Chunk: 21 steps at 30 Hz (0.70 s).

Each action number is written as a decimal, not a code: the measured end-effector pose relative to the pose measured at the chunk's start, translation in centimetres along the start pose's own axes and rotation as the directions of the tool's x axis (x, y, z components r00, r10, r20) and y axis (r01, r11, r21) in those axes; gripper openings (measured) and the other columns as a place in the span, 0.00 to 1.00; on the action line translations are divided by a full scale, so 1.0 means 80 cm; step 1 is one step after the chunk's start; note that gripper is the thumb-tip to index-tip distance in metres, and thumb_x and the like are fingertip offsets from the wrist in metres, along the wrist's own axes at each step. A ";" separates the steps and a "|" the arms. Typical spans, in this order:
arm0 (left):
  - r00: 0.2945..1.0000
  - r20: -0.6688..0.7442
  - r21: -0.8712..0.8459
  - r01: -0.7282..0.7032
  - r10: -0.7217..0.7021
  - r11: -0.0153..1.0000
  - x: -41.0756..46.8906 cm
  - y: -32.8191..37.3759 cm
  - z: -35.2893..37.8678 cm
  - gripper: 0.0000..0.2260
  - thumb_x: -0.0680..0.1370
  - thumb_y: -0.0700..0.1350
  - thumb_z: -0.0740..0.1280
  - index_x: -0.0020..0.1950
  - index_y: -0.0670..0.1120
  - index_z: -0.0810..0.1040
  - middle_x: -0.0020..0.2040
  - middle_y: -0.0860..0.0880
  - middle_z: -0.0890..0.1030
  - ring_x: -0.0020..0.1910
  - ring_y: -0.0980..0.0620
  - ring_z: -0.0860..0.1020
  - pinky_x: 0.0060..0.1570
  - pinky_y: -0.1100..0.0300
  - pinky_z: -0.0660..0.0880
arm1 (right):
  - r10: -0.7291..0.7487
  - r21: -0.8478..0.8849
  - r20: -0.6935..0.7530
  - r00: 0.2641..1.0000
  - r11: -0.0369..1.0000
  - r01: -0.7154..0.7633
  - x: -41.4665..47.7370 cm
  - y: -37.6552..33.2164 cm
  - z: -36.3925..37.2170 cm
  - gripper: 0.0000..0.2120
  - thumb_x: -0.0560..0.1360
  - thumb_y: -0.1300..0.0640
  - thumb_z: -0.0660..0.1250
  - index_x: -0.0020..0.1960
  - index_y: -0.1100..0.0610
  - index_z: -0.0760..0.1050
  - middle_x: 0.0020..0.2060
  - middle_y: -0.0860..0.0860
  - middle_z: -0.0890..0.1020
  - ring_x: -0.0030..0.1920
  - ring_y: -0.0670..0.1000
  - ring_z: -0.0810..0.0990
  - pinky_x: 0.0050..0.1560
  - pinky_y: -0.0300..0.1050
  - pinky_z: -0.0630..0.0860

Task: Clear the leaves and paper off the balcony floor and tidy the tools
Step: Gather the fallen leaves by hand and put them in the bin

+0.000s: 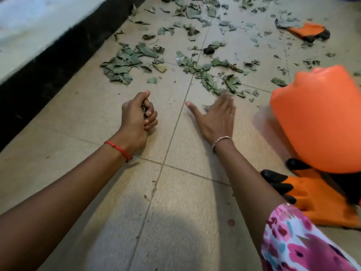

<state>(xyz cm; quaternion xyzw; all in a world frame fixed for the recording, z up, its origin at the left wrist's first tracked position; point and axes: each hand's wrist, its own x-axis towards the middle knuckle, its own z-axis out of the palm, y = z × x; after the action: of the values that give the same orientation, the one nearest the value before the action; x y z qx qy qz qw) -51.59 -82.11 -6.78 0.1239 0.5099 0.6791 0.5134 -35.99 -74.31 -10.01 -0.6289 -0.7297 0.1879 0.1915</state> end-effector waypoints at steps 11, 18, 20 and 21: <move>0.852 0.180 0.696 -0.464 0.492 0.549 0.100 0.000 0.044 0.18 0.80 0.44 0.60 0.32 0.41 0.72 0.25 0.50 0.69 0.25 0.59 0.65 0.32 0.62 0.65 | -0.034 -0.030 -0.101 0.994 0.999 0.031 0.010 0.000 0.009 0.48 0.71 0.29 0.57 0.76 0.59 0.43 0.76 0.60 0.48 0.76 0.56 0.42 0.76 0.51 0.42; 0.815 0.200 0.735 -0.492 0.544 0.467 0.109 -0.009 0.043 0.20 0.80 0.42 0.61 0.30 0.33 0.71 0.27 0.38 0.70 0.25 0.59 0.64 0.30 0.64 0.64 | 0.012 -0.080 -0.069 0.998 0.997 -0.017 0.012 -0.003 0.008 0.46 0.72 0.31 0.57 0.77 0.60 0.45 0.76 0.58 0.50 0.76 0.53 0.44 0.76 0.48 0.40; 0.818 0.224 0.748 -0.493 0.530 0.445 0.112 -0.009 0.043 0.20 0.80 0.43 0.61 0.30 0.34 0.69 0.28 0.34 0.72 0.28 0.51 0.65 0.30 0.55 0.64 | 0.024 -0.092 -0.060 0.998 0.995 -0.030 0.011 -0.004 0.006 0.46 0.73 0.31 0.56 0.77 0.59 0.45 0.76 0.58 0.49 0.77 0.53 0.44 0.76 0.48 0.40; 0.822 0.230 0.760 -0.486 0.520 0.432 0.114 -0.009 0.044 0.20 0.80 0.43 0.61 0.29 0.35 0.69 0.28 0.33 0.72 0.28 0.51 0.65 0.30 0.52 0.64 | 0.027 -0.100 -0.049 0.998 0.994 -0.032 0.011 -0.005 0.006 0.45 0.73 0.31 0.55 0.77 0.59 0.45 0.76 0.58 0.49 0.77 0.53 0.43 0.76 0.48 0.39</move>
<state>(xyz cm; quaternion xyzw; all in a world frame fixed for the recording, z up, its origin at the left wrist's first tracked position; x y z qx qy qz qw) -52.79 -72.68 -9.03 0.4702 0.7048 0.5041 0.1677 -36.70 -73.54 -10.18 -0.6527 -0.7242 0.1388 0.1739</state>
